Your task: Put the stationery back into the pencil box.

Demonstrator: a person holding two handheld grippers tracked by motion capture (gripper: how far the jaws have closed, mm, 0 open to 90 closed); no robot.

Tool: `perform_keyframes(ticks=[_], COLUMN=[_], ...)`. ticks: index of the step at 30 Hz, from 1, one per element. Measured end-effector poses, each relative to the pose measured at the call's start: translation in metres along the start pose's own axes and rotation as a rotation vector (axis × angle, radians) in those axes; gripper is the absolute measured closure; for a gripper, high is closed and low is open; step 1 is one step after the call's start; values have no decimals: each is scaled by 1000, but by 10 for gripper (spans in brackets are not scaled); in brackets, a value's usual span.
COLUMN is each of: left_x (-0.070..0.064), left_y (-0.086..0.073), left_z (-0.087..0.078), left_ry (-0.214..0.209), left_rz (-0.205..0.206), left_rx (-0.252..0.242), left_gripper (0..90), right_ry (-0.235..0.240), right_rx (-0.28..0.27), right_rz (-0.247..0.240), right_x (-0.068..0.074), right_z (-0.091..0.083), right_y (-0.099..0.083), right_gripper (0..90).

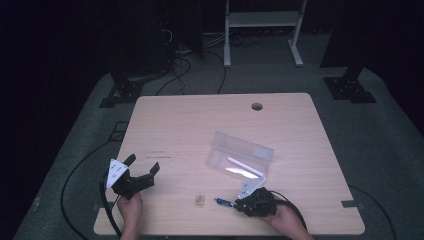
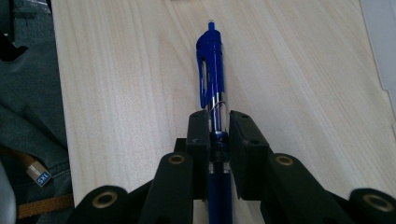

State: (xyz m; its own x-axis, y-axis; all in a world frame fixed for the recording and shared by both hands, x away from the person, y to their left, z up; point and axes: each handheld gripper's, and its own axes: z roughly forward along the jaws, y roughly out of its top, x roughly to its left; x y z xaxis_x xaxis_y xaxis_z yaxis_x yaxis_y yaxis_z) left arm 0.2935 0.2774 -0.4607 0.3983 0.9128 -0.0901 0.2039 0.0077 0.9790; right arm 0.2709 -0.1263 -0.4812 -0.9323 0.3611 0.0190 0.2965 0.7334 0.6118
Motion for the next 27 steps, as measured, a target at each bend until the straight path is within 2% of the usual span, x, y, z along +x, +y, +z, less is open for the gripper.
perform_keyframes(ticks=[27], left_x=[0], left_y=[0], left_z=[1], left_ry=[-2], left_rz=[0], left_rx=[0], left_gripper=[11], right_ry=[1], right_rx=[-4], right_rz=[11], right_x=[-2], right_z=[-3], right_y=[-1], right_gripper=[791])
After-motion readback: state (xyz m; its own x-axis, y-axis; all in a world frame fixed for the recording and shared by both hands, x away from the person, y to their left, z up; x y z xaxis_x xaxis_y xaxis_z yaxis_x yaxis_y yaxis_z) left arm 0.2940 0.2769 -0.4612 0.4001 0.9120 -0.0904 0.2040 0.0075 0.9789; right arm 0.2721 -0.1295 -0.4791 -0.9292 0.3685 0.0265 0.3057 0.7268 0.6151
